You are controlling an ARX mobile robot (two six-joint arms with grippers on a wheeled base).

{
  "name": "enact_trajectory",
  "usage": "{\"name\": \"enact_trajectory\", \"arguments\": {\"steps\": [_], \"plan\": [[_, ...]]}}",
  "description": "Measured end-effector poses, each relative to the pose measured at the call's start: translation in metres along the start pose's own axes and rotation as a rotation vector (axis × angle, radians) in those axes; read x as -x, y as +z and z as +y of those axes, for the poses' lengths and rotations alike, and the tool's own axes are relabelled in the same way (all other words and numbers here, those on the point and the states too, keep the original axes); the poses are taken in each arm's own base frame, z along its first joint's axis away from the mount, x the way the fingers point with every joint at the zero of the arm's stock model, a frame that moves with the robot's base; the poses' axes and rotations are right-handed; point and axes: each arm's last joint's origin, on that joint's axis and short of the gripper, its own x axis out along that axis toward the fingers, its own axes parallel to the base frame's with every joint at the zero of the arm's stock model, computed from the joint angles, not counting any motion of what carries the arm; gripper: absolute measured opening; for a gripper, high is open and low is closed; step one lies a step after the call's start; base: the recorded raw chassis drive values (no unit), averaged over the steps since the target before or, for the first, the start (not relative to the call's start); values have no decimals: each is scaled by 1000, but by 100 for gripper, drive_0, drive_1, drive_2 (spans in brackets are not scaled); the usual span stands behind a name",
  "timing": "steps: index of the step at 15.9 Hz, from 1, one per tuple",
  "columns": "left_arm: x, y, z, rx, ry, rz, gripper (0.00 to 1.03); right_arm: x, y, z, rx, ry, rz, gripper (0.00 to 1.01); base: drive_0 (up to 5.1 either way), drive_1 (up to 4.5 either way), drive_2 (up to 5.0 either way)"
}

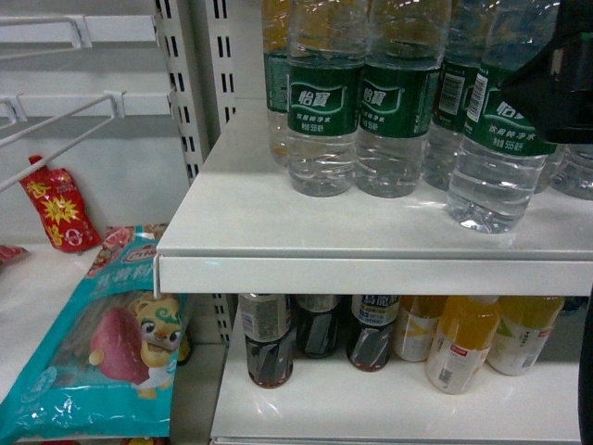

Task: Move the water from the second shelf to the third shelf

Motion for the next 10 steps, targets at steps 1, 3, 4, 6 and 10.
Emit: {"name": "enact_trajectory", "arguments": {"steps": [1,3,4,6,10], "plan": [[0,0,0,0,0,0,98,6,-2,1,2,2,0,98,0,0,0],[0,0,0,0,0,0,98,23,-5,5,9,16,-7,98,0,0,0],[0,0,0,0,0,0,98,35,-7,6,14,28,-20,98,0,0,0],[0,0,0,0,0,0,98,63,-14,6,17,15,-56,98,0,0,0],[0,0,0,0,0,0,98,98,-29,-7,27,-132,-294,82,0,0,0]]}}
